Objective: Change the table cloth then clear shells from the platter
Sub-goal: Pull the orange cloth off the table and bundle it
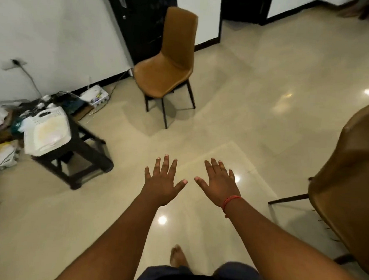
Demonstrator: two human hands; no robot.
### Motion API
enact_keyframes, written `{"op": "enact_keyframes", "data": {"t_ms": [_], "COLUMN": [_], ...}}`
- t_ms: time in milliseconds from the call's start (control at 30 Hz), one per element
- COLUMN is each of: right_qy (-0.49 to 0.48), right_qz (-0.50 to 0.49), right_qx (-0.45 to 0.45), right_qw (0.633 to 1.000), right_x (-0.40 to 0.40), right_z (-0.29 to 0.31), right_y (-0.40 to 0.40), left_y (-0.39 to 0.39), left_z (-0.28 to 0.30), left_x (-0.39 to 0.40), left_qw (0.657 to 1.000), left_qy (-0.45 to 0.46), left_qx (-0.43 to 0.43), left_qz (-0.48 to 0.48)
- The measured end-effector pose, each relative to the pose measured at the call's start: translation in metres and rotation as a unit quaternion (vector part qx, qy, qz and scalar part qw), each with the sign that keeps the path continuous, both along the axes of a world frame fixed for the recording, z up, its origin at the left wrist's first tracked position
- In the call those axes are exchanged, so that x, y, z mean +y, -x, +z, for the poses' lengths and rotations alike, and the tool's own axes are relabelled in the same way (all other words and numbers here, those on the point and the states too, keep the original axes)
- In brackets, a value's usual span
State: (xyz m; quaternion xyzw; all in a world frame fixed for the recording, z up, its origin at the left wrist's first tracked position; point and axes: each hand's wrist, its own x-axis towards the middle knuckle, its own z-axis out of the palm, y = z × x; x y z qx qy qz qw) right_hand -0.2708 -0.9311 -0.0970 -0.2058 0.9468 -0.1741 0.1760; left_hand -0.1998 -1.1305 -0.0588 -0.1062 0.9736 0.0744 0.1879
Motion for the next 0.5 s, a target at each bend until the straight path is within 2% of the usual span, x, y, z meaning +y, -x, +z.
{"op": "enact_keyframes", "data": {"t_ms": [200, 500], "right_qy": [0.001, -0.03], "right_qz": [-0.104, -0.18], "right_qx": [-0.002, -0.038], "right_qw": [0.995, 0.982], "right_x": [0.011, 0.104], "right_z": [0.008, -0.007], "right_y": [0.121, 0.345], "left_y": [0.163, 0.424], "left_z": [0.001, -0.012], "left_x": [0.003, 0.087], "left_qw": [0.995, 0.981], "left_qy": [-0.002, 0.006], "left_qx": [-0.007, -0.024], "left_qz": [-0.098, -0.19]}}
